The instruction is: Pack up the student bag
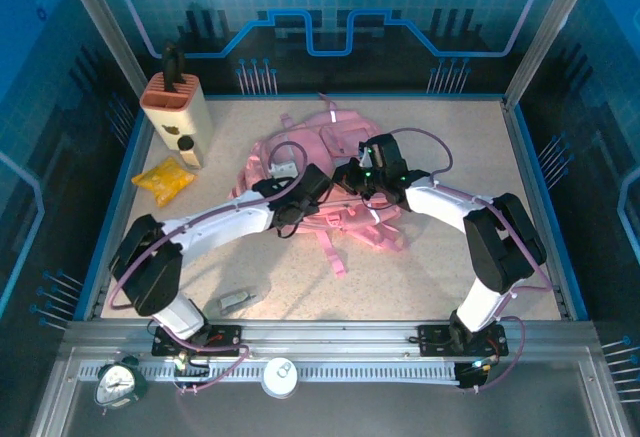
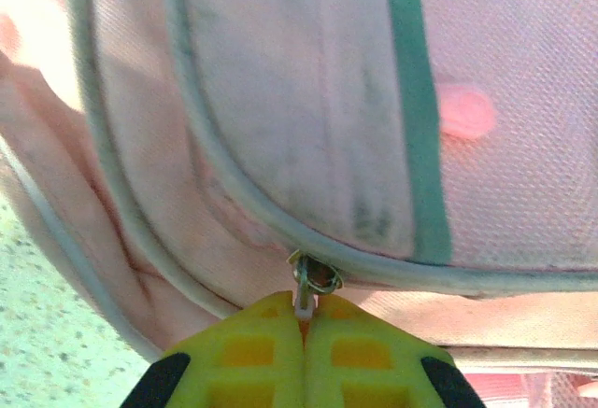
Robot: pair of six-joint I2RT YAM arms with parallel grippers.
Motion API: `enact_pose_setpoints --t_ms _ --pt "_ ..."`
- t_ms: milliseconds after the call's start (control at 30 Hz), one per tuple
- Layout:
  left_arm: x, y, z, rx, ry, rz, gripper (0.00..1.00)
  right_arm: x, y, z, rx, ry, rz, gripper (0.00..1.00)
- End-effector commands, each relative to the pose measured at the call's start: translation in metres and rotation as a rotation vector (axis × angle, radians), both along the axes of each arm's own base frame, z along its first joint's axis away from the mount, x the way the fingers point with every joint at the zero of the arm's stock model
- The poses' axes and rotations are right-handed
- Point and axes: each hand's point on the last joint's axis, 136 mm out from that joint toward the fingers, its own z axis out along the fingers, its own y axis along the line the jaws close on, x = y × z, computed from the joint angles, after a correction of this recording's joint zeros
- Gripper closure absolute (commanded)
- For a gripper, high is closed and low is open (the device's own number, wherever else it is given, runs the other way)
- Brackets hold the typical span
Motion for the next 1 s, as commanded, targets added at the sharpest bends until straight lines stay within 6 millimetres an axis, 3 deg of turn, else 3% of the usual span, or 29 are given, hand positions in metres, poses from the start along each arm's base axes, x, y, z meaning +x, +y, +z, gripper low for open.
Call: enact_pose_setpoints --t_ms 0,100,233,467,600,667,767,967 --pt "0.003 0.029 0.014 0.074 -0.032 -0.122 1.00 -0.001 -0.001 0.012 0.028 -0.041 0.052 1.00" --pt "0.007 0.039 0.024 0.082 -0.102 -0.241 1.00 -0.004 -0.006 0.011 0.017 -0.038 0.078 1.00" --pt "0.014 0.056 0.021 0.055 -0.058 -0.271 1.00 -0.005 -0.015 0.012 -0.036 -0.063 0.146 1.00" --pt "-0.010 -0.028 0.016 -0.082 -0.056 -0.521 1.00 0.042 -0.048 0.025 -0.115 -0.083 0.135 1.00" --pt "-0.018 -0.085 0.020 -0.200 -0.079 -0.552 1.00 0.075 -0.062 0.036 -0.171 -0.086 0.131 0.73" --pt "-0.016 -0.110 0.020 -0.285 -0.087 -0.566 1.00 0.079 -0.072 0.046 -0.180 -0.100 0.113 0.68" --pt "-0.006 -0.115 0.013 -0.220 -0.072 -0.541 1.00 0.055 -0.085 0.048 -0.213 -0.084 0.102 0.53" --pt "-0.001 -0.112 0.010 -0.146 -0.061 -0.542 1.00 -0.019 -0.086 0.024 -0.127 0.034 0.116 0.35"
